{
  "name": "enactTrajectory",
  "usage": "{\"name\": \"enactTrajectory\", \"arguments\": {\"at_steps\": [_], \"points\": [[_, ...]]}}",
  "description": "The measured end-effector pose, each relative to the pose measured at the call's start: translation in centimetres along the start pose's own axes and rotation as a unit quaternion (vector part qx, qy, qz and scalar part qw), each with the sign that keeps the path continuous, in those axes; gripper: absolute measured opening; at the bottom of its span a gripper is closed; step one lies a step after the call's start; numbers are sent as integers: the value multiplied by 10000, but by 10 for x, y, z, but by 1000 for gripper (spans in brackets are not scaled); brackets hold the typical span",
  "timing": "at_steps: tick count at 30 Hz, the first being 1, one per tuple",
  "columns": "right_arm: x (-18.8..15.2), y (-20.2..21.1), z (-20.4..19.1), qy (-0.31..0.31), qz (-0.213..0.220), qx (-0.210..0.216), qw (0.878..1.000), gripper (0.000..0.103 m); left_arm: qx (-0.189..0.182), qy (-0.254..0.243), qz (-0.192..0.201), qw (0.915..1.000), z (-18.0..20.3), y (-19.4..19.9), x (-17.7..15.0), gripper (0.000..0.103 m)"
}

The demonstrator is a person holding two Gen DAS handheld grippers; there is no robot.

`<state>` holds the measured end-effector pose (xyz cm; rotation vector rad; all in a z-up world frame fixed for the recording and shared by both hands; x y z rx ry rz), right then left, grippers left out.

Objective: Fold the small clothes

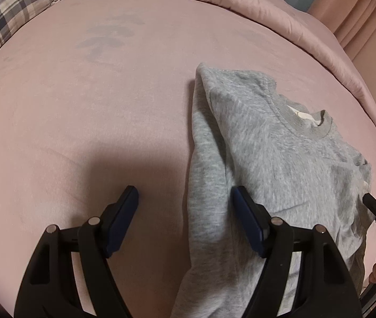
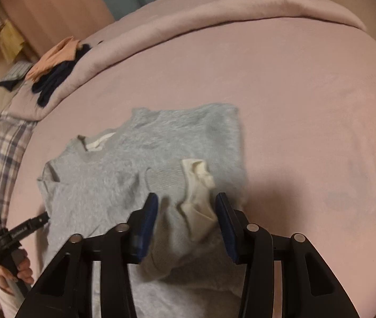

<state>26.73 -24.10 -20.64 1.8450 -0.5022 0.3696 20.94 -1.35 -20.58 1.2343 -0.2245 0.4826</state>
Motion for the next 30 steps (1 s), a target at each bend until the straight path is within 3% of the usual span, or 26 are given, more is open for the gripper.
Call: {"name": "enactTrajectory", "arguments": {"at_steps": [1,2,10,19,30], "points": [[2,0,-2,74,62,-59,9999,29,8,26,22,10000,-1,0,0,73],[4,-1,-3,179,150,-230,9995,10,9,54,32,10000,-1,0,0,73],[25,49,11,-18,1016,-24,9948,7,-103,431,205,9988,0,9,8,72],[-1,23,34,105,583,-519,9969,7,-20,686,267,9973,3,-3,27,70],[-6,17,41,-7,364,-485,9982,7,604,481,482,9958,-9,-22,56,71]]}}
Point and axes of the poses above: each gripper's, at about its wrist camera, not at the fingertips, and y roughly against the way its jaws point, z to its right, x to its top, the point moved 9 cm from there along -y, roughly the way its jaws point, and after that the axes turned 7 degrees about -x, right-handed, at the moved point
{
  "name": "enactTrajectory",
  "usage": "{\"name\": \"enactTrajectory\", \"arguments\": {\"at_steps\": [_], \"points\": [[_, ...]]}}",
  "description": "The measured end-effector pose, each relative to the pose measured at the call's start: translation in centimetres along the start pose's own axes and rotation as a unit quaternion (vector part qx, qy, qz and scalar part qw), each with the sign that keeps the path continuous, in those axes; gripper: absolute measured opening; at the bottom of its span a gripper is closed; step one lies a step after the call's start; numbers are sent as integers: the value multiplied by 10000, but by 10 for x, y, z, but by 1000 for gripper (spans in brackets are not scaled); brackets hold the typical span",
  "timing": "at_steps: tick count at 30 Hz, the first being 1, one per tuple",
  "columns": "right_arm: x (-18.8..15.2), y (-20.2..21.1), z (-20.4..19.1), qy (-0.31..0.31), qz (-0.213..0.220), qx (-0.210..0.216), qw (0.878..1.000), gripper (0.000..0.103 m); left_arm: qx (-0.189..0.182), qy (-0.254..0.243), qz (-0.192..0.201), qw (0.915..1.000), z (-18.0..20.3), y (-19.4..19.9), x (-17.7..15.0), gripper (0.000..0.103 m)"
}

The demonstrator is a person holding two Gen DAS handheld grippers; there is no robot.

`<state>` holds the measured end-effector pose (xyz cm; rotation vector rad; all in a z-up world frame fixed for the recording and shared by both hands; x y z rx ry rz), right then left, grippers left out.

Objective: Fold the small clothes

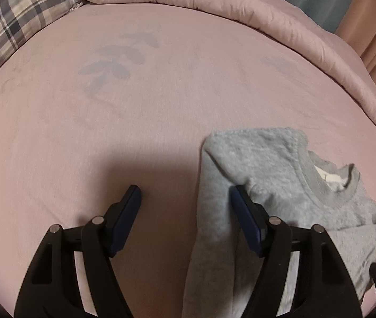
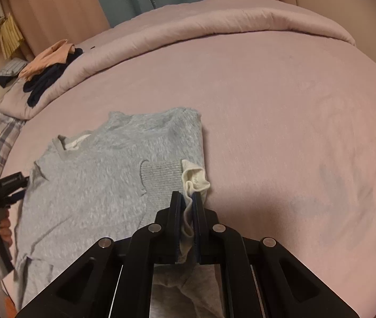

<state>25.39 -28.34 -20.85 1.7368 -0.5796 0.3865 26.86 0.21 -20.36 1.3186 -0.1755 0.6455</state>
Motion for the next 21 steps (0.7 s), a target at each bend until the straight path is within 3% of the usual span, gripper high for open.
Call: {"name": "enactTrajectory", "arguments": {"at_steps": [6,9,21], "points": [[0,1,1,22,18,-39,10000,7,1,-158,15,9999,-1,6,-3,69],[0,1,0,19,16,-59,10000,7,-181,-130,-70,9997,-2,14,-13,69],[-2,-1,-2,53,-12,-191,9998,7,-626,-448,-324,9965,1,52,-87,69]]}}
Point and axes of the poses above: each gripper's, at about its wrist camera, not at the fingertips, and y roughly against the way its jaws point, z to its right, x to its top, the point moved 9 cm from there along -y, roughly the way its jaws point, and after that the axes turned 7 degrees about -x, right-handed, at the moved point
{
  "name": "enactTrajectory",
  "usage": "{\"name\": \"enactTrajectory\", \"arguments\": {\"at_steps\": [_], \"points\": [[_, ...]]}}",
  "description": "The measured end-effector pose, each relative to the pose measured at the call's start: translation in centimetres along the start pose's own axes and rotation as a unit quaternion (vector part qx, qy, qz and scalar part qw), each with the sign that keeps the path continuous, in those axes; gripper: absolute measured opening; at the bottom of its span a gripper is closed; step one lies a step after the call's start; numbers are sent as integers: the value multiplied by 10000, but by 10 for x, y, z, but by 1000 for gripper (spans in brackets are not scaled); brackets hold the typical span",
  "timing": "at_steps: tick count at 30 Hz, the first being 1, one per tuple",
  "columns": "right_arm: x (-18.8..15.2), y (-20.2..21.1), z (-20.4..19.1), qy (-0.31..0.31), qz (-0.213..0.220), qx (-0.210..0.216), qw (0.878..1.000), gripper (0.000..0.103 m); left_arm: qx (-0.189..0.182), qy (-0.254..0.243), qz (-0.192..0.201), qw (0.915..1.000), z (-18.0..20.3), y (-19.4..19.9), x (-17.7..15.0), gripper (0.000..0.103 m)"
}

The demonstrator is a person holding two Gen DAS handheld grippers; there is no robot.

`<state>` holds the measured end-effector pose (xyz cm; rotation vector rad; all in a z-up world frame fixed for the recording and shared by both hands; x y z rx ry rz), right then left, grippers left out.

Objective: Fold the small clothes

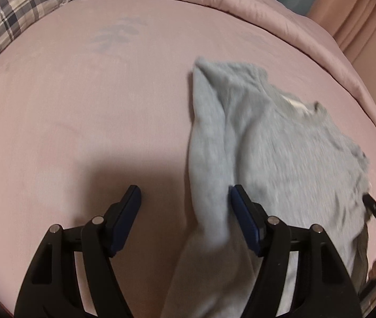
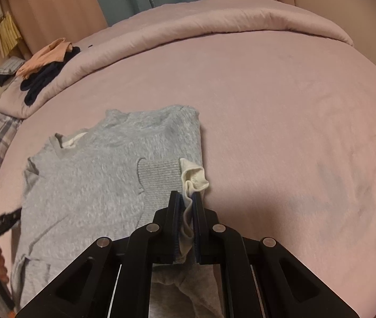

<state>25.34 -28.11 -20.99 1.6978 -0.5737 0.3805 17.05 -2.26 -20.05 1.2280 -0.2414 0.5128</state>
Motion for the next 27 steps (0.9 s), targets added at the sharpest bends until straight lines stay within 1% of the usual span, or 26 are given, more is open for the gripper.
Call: {"name": "enactTrajectory", "arguments": {"at_steps": [8,14,19,27], "points": [[-3,0,4,-80,-59,-16,9999,7,-190,45,45,9998,-1,13,-32,70],[-6,3,5,-154,-122,22,9998,7,-167,58,104,9998,0,22,-53,70],[-9,5,5,-98,-124,-52,9999,9,-346,253,186,9989,-2,28,-62,70],[-14,8,7,-53,-124,-86,9999,9,-424,287,281,9983,-2,32,-68,69]]}}
Point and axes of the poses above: each gripper's, at about its wrist camera, not at the fingertips, and y roughly against the way its jaws point, z to its right, x to its top, the point moved 9 cm from there along -y, roughly the way its jaws point, and after that the axes turned 7 degrees about -x, right-handed, at the moved point
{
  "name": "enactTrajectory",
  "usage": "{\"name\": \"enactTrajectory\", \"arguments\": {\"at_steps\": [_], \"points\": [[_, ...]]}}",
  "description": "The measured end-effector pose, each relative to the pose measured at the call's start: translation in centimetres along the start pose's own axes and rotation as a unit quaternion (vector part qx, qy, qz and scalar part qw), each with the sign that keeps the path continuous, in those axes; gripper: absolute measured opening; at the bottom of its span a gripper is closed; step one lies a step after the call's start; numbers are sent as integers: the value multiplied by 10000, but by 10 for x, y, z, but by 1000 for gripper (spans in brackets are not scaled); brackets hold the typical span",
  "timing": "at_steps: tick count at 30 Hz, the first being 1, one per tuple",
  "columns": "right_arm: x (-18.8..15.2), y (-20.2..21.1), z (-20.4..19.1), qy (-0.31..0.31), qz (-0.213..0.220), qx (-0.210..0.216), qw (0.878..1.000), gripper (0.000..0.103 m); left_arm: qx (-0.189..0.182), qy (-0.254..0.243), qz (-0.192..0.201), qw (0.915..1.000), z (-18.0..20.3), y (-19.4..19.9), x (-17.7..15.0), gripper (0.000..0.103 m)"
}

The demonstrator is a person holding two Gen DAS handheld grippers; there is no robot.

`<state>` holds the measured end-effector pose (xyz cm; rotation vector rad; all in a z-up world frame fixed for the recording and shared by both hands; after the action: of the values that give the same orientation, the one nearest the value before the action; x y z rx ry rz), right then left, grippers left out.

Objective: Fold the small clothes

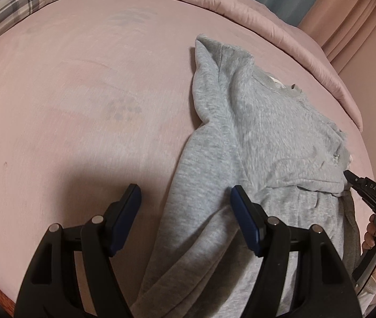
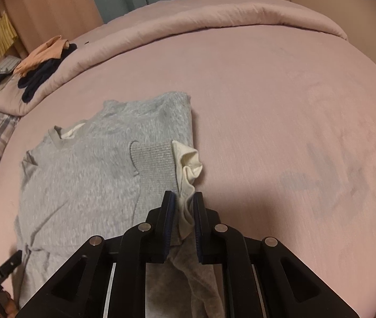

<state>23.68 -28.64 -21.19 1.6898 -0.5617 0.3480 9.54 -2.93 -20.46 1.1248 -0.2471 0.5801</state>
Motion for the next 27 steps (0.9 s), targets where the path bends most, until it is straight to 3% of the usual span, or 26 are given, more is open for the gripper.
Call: {"name": "enactTrajectory", "arguments": {"at_steps": [11,14,21,27], "points": [[-3,7,-4,55,193,-64,9998,9,-193,91,126,9997,-3,5,-6,70],[1,15,-2,122,427,-351,9984,4,-227,109,139,9996,-3,6,-7,70],[2,19,1,-67,441,-97,9990,4,-238,116,155,9995,-5,7,-8,70],[2,22,-2,17,523,-207,9984,4,-259,127,162,9995,-6,9,-9,70]]}}
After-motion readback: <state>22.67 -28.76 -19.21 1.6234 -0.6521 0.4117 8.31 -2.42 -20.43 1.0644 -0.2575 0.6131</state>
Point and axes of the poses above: each gripper's, at about its wrist camera, not at the fingertips, and y roughly against the way its jaws point, z to its right, x to its top, the point moved 9 cm from there along -y, roughly the way its jaws point, and after that the axes turned 7 degrees about -x, right-handed, at the moved point
